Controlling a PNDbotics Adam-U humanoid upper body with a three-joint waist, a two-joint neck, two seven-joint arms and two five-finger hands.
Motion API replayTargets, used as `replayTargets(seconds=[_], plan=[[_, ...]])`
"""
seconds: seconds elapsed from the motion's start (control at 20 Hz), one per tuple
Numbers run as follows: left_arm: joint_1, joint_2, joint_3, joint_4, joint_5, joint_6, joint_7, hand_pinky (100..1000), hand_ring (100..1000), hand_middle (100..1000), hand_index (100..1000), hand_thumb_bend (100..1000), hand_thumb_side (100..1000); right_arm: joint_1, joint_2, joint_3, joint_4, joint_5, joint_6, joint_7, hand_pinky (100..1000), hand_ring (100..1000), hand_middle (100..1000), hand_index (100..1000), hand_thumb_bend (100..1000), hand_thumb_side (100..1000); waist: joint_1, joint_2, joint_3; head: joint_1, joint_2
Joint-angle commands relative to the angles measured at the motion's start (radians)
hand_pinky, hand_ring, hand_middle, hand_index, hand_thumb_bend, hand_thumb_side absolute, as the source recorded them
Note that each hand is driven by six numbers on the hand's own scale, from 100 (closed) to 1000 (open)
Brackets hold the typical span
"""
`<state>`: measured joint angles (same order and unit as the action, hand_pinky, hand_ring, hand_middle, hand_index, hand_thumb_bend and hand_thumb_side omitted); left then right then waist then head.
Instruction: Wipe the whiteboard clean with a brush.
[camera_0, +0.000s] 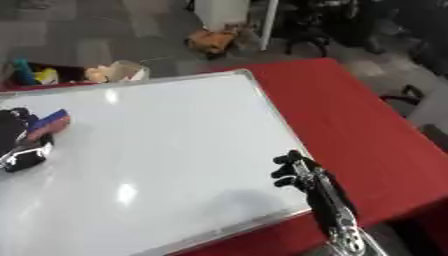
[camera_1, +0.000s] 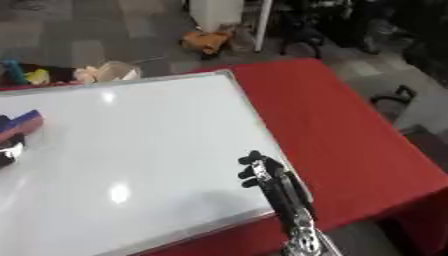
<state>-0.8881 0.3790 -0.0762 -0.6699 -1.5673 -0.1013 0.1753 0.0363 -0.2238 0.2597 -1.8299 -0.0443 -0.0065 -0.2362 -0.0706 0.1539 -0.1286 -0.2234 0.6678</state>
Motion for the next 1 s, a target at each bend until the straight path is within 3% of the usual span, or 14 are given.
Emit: replayTargets(seconds=[0.05,0.1,0.35,0.45,0.5,0.65,1.0], plan=[[0.034,0.012,-0.024,0.038,-0.05,-0.015,0.004,580,636,634,720,779,611,-0.003,-0.006,-0.004,-0.011,0.007,-0.004,0.001,605,639,483,688,100,875,-0.002,-0.001,0.003,-0.004,0.001],[0.037,0.009,-0.029,0.033,-0.062,-0.023,0.009,590,647,642,722,793,681,-0.003,-0.006,-0.004,-0.011,0.006,-0.003,0.001,605,639,483,688,100,874,-0.003,-0.001,0.003,-0.004,0.001],[0.052,-0.008,-0.06,-0.01,-0.09,-0.085,0.034,610,666,652,730,763,851,-0.002,-0.007,-0.004,-0.013,0.006,-0.002,0.002,605,640,483,688,100,873,-0.005,-0.002,0.006,-0.003,0.002],[0.056,-0.012,-0.069,-0.025,-0.082,-0.107,0.035,610,666,652,730,763,851,-0.003,-0.007,-0.004,-0.014,0.006,-0.002,0.002,605,640,483,688,100,873,-0.006,-0.002,0.007,-0.003,0.002],[0.057,-0.013,-0.071,-0.03,-0.077,-0.112,0.033,601,650,633,740,693,911,-0.003,-0.007,-0.004,-0.014,0.006,-0.002,0.003,605,640,483,688,100,873,-0.006,-0.002,0.007,-0.003,0.002],[0.07,-0.037,-0.109,-0.069,0.005,-0.195,-0.003,599,644,631,747,640,969,-0.003,-0.007,-0.003,-0.017,0.005,-0.001,0.004,605,640,483,688,100,872,-0.009,-0.003,0.007,-0.001,0.002],[0.085,-0.065,-0.193,-0.185,0.182,-0.287,-0.121,593,634,626,761,440,1000,-0.002,-0.007,-0.002,-0.019,0.004,0.0,0.006,605,640,483,688,100,872,-0.011,-0.003,0.001,0.002,0.0]])
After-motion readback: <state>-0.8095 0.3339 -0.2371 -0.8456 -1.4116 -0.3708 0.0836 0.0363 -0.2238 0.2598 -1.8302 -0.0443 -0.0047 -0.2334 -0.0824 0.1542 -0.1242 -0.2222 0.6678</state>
